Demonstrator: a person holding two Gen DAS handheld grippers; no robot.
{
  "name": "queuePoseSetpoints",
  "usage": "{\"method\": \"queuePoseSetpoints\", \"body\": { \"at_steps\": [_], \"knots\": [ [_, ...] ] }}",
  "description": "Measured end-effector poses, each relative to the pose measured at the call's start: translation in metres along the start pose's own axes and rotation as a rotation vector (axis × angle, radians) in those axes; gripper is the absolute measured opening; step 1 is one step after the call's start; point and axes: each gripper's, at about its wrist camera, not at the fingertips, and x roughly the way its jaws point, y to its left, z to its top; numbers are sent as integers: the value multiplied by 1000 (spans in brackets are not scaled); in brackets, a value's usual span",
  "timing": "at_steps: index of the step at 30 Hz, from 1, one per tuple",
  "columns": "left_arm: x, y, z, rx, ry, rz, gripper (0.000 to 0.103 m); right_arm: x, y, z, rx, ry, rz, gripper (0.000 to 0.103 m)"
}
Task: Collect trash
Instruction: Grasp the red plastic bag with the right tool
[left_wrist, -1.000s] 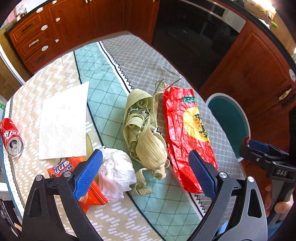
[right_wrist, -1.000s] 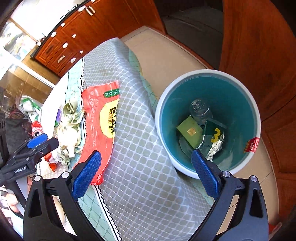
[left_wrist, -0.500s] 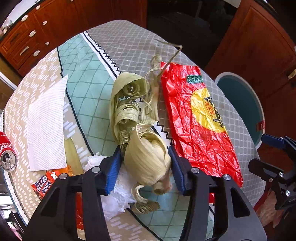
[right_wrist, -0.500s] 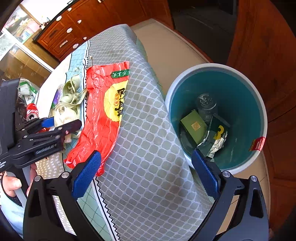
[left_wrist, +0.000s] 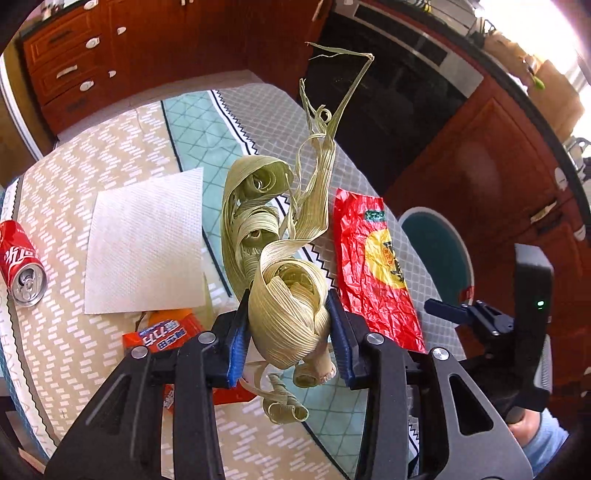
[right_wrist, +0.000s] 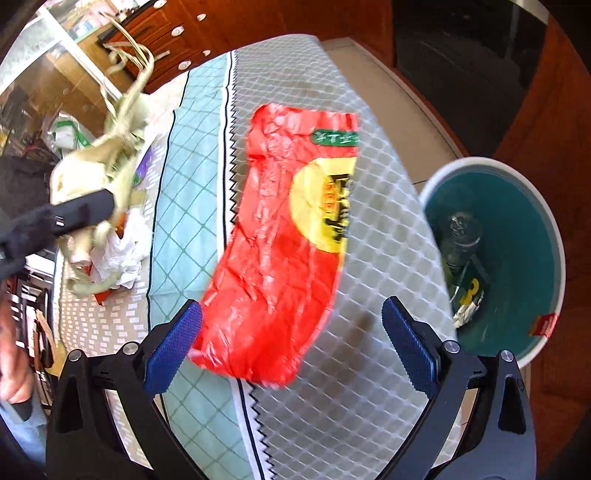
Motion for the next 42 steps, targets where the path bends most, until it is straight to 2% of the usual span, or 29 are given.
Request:
{"method": "queuePoseSetpoints", "body": {
  "at_steps": [3,7,9,11,12,13,16,17,22,29,42],
  "knots": [
    [-7,10,-4,-43,5,-48,40,15,17,2,-43,26,-41,95],
    [-17,20,-8,-68,-9,-58,40,20,33,-1,-109,-18,-97,95],
    [-23,23,-8,-79,-13,-81,40,21,36,-4,-125,-30,-111,89],
    [-30,23,-7,-80,-27,-83,40,17,39,-7,-141,-52,-145,62],
    [-33,23,-7,-82,-33,-85,40,14,38,-10,-137,-62,-143,56],
    [-36,22,-6,-86,-37,-91,40,11,35,-10,-120,-64,-121,41],
    [-46,16,-5,-85,-57,-105,40,0,25,-11,-71,-69,-70,23],
    [-50,13,-5,-78,-66,-106,40,-4,23,-11,-63,-71,-57,21],
    [-62,-7,-8,-40,-84,-102,40,-27,13,-18,-33,-95,-3,19],
    [-59,-38,-13,15,-57,-99,40,-68,-17,-22,44,-158,65,19],
    [-21,-142,-16,211,31,-117,40,-129,-96,-48,134,-258,52,20]
  ]
}}
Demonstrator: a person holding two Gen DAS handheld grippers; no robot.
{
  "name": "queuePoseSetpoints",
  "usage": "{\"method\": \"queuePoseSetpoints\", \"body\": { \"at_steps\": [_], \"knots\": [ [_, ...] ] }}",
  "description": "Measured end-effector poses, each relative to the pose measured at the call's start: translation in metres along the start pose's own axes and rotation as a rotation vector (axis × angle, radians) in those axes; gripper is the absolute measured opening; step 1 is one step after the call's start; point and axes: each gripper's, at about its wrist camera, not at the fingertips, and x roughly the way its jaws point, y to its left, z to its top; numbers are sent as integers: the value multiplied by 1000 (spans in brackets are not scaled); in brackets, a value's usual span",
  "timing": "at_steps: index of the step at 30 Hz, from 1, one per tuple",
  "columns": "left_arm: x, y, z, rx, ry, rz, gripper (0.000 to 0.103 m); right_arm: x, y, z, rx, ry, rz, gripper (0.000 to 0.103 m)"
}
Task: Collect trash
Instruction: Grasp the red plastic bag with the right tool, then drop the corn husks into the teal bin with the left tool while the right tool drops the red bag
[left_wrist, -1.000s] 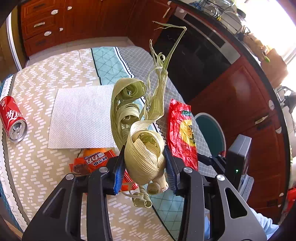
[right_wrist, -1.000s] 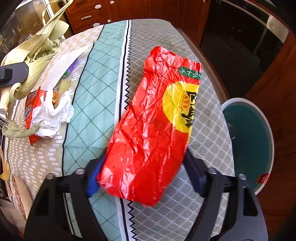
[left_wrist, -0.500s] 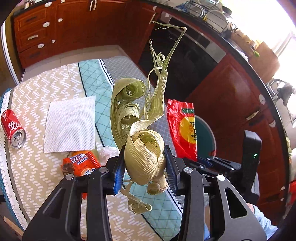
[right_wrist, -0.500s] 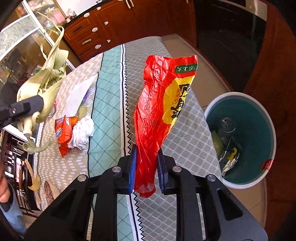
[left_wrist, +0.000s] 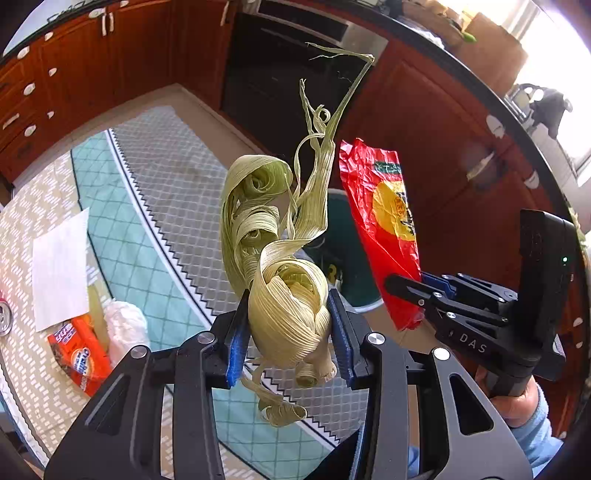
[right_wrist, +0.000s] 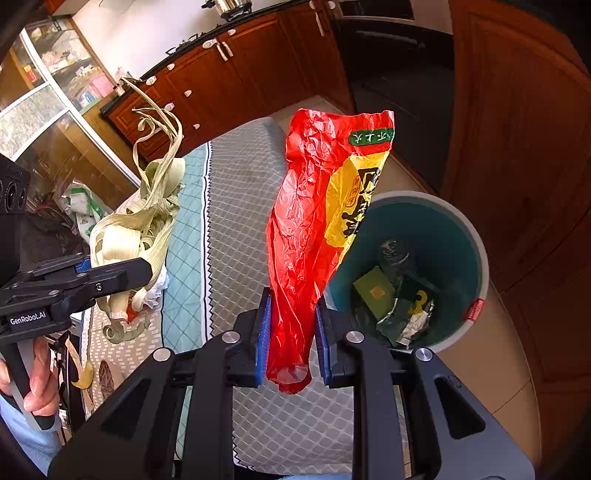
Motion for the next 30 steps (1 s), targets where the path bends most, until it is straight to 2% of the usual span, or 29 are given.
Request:
{"method": "queuePoseSetpoints", "body": {
  "at_steps": [10,17,21,23,25,30],
  "knots": [
    [73,-67,19,106,134,0,41,-23,-77,-12,118,-19,-26,22],
    [126,-86,35,120,217,16,41,-8,-112,-25,168,43,-17,22],
    [146,-91,46,133,221,41,46,4,-121,-25,179,74,-13,24],
    [153,-93,51,134,220,40,51,11,-126,-24,187,85,-11,24],
    [157,-92,54,131,213,35,64,16,-128,-23,192,96,-10,24],
    [158,-82,58,119,206,55,66,28,-131,-22,195,119,-9,24]
  ]
}}
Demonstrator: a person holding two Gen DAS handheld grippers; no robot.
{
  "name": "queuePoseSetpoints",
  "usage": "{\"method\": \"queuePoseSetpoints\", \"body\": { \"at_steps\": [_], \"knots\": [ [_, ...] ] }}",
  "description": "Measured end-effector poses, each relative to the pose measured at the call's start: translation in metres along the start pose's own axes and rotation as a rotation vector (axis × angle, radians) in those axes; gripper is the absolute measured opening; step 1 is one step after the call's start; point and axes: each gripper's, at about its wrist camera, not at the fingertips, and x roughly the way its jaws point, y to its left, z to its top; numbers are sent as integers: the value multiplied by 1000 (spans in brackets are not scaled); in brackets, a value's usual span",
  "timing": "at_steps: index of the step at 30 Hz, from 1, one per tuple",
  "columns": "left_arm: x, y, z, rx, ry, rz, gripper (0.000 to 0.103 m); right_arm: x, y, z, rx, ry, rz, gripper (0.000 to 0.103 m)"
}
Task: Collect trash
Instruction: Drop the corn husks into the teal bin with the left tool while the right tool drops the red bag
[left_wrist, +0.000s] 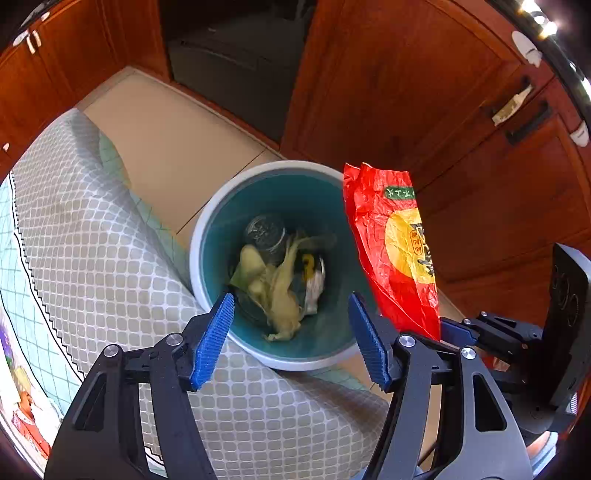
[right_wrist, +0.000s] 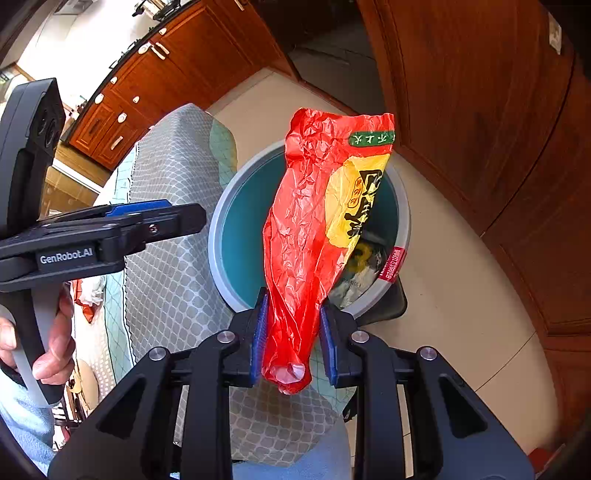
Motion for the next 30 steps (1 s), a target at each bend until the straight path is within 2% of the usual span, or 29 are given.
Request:
{"method": "queuePoseSetpoints", "body": {
  "at_steps": [4,10,12,13,14,19,30],
  "knots": [
    [-8,11,-10,-25,-9,1,76,5,2,4,-5,10,0,24],
    [-20,27,-33,-62,-14,-20,76,13,8,9,-7,26,7,33],
    [-25,34,-39,-86,-13,-13,77,17,9,10,-5,33,4,47],
    [-27,37,-42,-91,-15,-17,77,19,10,11,0,37,1,68],
    [-31,34,-45,-96,-16,-19,77,20,10,12,6,35,-9,79],
    [-31,47,-50,-107,-15,-28,77,29,7,13,47,55,-46,86],
    [-41,56,-73,-139,-9,-41,77,31,6,9,79,79,-100,87]
  ]
}}
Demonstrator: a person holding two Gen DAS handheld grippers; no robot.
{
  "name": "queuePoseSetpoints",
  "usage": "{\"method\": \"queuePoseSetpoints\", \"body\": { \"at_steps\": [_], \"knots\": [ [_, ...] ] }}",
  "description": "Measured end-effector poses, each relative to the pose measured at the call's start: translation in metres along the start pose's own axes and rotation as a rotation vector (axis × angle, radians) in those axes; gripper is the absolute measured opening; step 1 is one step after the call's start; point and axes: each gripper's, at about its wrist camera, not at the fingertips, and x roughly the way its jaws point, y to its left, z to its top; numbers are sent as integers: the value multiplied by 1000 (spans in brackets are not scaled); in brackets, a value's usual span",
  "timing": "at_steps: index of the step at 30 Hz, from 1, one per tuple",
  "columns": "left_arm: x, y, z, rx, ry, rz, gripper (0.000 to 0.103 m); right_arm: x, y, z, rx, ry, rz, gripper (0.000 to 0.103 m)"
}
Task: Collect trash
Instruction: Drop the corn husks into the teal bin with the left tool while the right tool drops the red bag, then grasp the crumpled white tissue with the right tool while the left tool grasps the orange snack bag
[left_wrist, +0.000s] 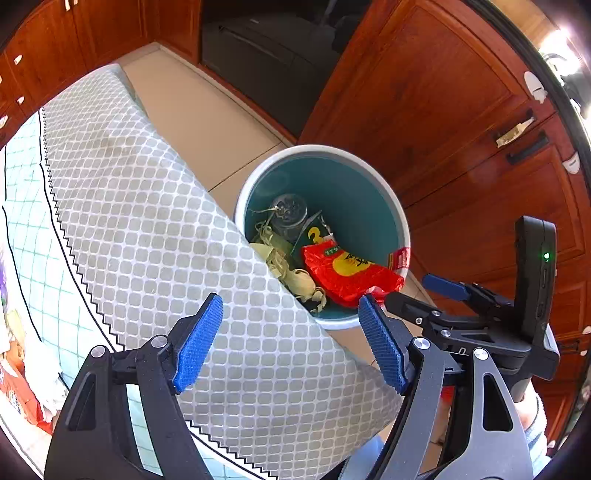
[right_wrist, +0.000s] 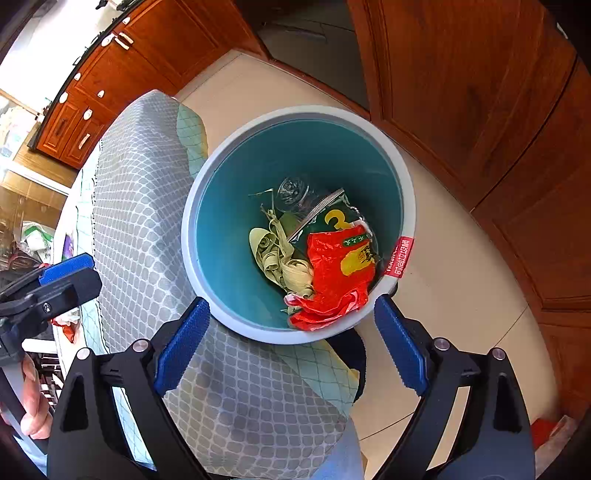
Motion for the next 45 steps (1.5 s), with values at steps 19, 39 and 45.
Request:
{"method": "queuePoseSetpoints", "body": {
  "at_steps": [19,39,45],
  "knots": [
    [-80,98,-73,-180,-103,133,77,-17,89,-13,-137,-33,22,92],
    [-107,238,-139,-479,-128,242,77,9,210,-40,-324,61,45,92],
    [-110,244,-172,-460,-122,217,77,20,243,-44,-374,81,46,92]
  ]
}}
